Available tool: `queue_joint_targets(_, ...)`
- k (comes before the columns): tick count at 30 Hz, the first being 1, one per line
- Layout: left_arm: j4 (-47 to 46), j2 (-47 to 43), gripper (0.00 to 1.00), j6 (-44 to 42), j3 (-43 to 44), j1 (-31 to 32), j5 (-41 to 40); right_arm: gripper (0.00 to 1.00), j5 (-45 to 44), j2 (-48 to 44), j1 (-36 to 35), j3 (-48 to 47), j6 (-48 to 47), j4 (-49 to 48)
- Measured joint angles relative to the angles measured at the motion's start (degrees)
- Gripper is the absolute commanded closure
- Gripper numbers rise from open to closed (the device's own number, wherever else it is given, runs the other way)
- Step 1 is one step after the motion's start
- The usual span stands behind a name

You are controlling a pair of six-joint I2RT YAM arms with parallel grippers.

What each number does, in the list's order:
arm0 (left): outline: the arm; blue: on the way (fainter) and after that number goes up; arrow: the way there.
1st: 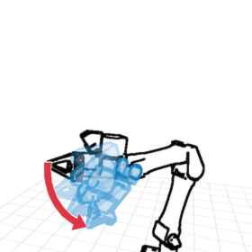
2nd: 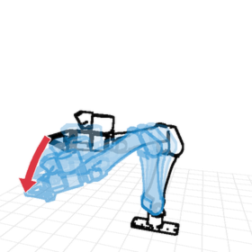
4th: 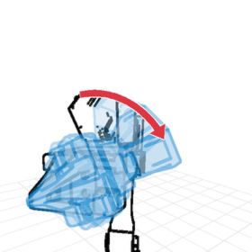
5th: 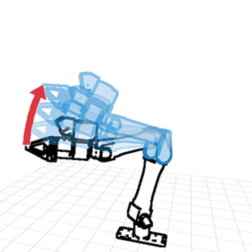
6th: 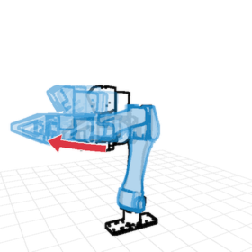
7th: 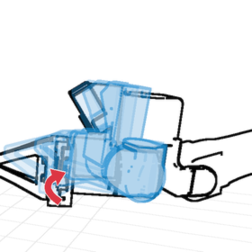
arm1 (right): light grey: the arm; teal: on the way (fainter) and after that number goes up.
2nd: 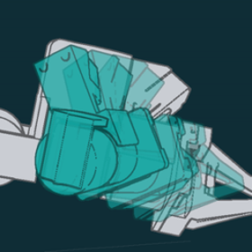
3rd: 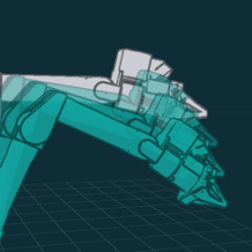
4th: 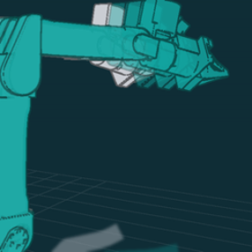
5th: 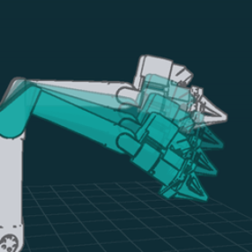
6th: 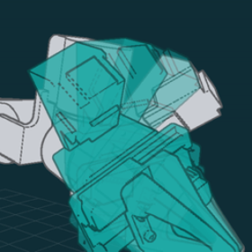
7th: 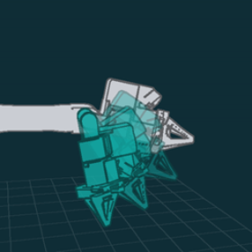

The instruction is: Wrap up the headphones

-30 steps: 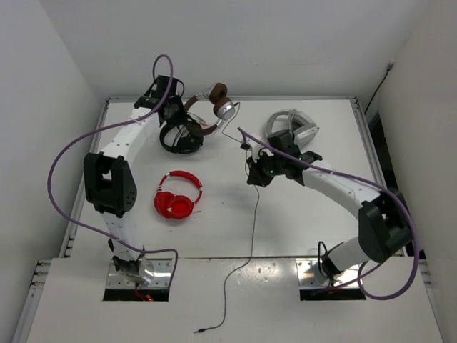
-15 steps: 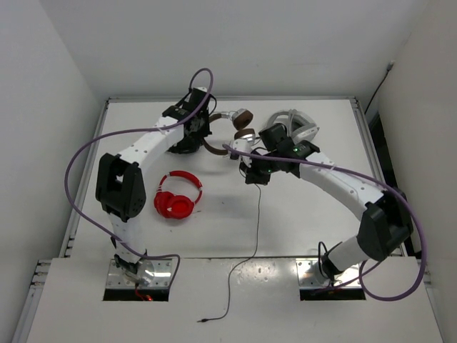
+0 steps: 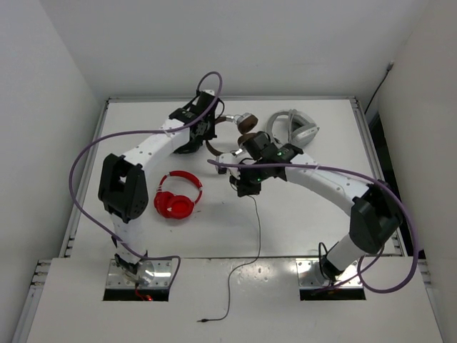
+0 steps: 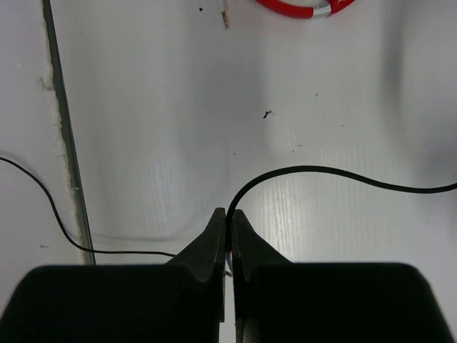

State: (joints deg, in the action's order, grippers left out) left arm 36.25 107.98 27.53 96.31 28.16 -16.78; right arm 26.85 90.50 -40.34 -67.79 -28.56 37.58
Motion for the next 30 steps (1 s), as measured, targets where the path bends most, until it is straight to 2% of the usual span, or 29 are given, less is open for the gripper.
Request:
queue_joint_targets(13, 0.6, 0.8, 1.00, 0.4, 0.0, 2.4, -2.1, 1.00, 3.3, 5.6, -0.5, -7.1, 0.9, 0.0)
queue_joint_targets(22, 0.8, 1.7, 1.00, 2.7, 0.0, 1.5, 5.8, 1.00, 4.9, 8.1, -1.3, -7.1, 3.0, -1.5)
queue_joint_targets(30, 0.7, 1.7, 1.00, 2.9, -0.1, 1.4, 7.8, 1.00, 6.2, 8.5, 2.8, -7.1, 5.4, -3.6)
